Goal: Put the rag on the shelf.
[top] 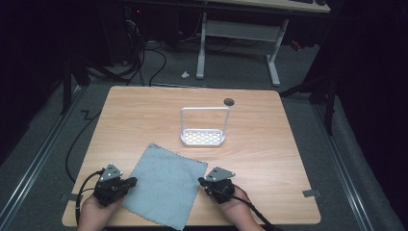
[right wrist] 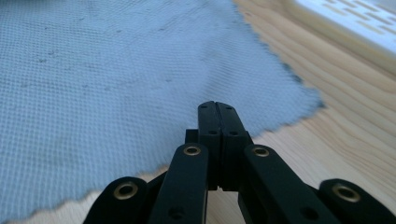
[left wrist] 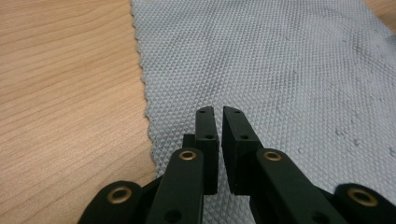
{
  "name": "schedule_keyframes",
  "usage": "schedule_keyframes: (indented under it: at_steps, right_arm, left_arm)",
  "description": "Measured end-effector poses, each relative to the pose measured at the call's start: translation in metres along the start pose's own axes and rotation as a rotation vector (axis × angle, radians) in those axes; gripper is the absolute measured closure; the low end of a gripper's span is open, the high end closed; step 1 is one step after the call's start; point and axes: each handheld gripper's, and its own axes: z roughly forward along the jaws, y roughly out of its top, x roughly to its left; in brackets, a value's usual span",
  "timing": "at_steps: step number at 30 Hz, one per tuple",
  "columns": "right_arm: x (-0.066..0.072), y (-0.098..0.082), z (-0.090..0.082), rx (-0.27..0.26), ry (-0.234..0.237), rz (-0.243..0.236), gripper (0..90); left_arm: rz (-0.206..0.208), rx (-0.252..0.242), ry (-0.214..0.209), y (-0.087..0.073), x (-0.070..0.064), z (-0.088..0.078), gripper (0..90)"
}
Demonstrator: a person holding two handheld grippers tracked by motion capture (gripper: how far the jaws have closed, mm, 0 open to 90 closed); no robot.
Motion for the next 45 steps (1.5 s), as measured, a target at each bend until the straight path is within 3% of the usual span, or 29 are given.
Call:
schedule_keyframes:
  at_steps: [4,8,10,15,21,29,35,45]
  right_arm:
    - [0.006,0.003,0.015,0.036,0.009,-0.029,90.0]
    - [0.005,0.001,0.012,0.047,0.000,-0.029,90.0]
    - [-0.001,-0.005,0.007,0.049,-0.010,-0.018,90.0]
    - [-0.019,-0.019,-0.010,0.061,-0.044,0.007,90.0]
    - [-0.045,-0.043,-0.035,0.051,-0.095,0.066,90.0]
    - [-0.060,-0.064,-0.056,0.040,-0.128,0.103,90.0]
    - [-0.067,-0.061,-0.051,0.038,-0.166,0.071,90.0]
    - [-0.083,-0.052,-0.039,0.034,-0.207,0.086,90.0]
  left_arm:
    - [-0.011,0.017,-0.008,-0.003,0.001,0.003,85.7]
    - [-0.019,0.018,-0.040,-0.003,-0.003,0.005,86.6]
    - [0.000,0.020,-0.062,-0.002,-0.009,0.007,86.8]
    - [0.054,0.020,-0.145,0.004,-0.039,0.022,86.9]
    - [0.126,0.029,-0.200,0.013,-0.071,0.037,87.4]
    - [0.179,0.041,-0.262,0.018,-0.100,0.048,87.4]
    - [0.195,0.044,-0.282,0.017,-0.106,0.048,87.3]
    - [0.203,0.043,-0.323,0.017,-0.116,0.052,86.3]
